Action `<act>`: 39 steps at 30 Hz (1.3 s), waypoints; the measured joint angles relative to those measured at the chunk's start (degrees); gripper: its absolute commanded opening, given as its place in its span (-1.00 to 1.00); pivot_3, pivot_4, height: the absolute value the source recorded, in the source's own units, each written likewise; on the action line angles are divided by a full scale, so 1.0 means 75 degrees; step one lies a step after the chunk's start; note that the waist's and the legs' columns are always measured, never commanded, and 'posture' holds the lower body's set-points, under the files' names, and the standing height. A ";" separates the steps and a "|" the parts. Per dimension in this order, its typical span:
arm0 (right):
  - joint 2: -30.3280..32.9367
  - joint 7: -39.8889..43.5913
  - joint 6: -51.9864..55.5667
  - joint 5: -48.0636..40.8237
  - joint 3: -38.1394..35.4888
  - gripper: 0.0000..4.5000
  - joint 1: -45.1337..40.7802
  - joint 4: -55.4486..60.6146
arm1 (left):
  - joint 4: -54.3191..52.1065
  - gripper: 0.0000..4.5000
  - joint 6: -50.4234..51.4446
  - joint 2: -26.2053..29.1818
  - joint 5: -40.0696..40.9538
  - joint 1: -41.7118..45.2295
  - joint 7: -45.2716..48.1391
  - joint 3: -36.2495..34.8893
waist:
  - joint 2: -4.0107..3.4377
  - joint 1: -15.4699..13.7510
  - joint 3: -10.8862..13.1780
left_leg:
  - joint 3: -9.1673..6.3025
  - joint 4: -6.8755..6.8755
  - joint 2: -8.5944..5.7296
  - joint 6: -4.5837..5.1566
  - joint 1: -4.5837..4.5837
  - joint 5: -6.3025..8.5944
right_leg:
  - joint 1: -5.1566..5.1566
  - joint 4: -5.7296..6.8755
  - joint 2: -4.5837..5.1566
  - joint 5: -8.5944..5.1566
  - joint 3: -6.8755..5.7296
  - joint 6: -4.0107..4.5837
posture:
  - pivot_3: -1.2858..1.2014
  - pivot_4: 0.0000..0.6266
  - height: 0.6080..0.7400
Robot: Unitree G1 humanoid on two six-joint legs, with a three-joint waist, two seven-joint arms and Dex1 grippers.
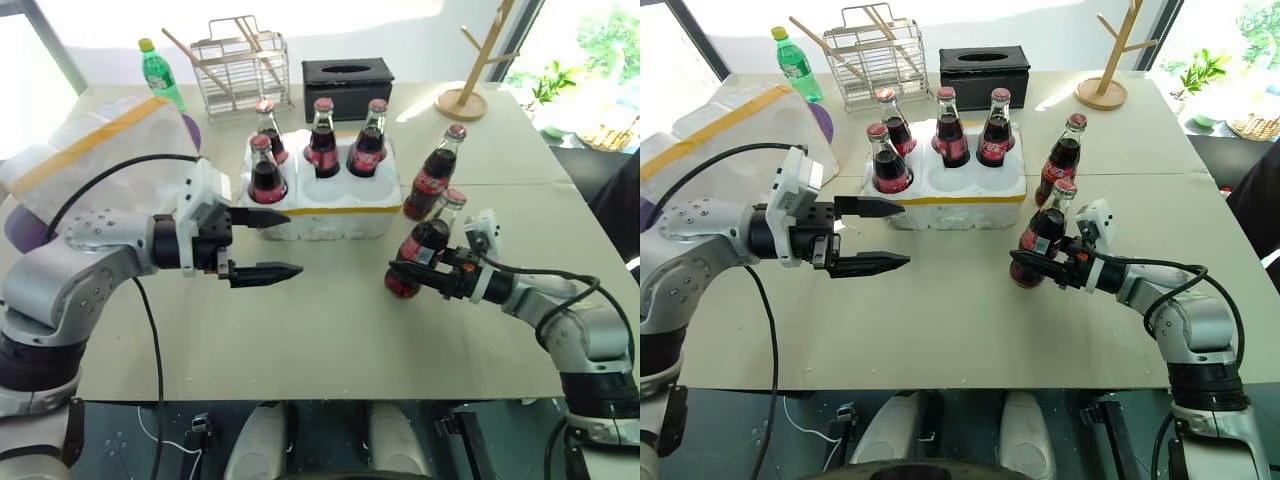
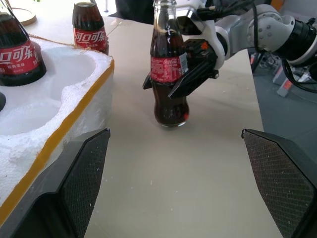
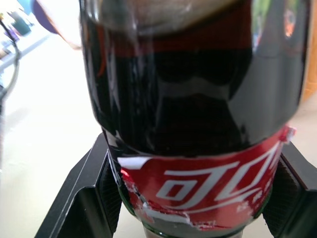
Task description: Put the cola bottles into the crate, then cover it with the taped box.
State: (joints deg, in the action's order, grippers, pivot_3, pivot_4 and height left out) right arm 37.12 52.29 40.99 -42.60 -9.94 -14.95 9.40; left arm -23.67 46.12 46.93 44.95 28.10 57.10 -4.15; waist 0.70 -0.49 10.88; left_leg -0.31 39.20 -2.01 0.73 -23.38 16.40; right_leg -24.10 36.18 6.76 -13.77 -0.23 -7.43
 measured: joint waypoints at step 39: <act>-0.2725 -0.0527 -0.2118 0.3667 0.2515 0.98 -0.5462 -0.4784 | -0.0048 1.00 0.0070 -0.0104 0.0407 -0.0419 -0.1506 -0.1316 | 0.0001 0.0177 -0.0001 | -0.0020 -0.0013 -0.0014 -0.0062 -0.0043 -0.0033 | -0.0058 0.0018 0.0005 0.0003 0.0000 0.0003 | 0.03 -0.52 1.00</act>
State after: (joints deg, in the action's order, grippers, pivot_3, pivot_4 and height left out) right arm 16.69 48.34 25.11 -15.10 8.93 -55.92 -26.48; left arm -24.02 46.64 46.15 48.00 24.95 45.81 -14.02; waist 0.71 0.84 10.87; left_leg -0.46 39.10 -2.12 0.27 -23.70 16.16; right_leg -24.54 36.31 6.80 -13.75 -0.23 -7.41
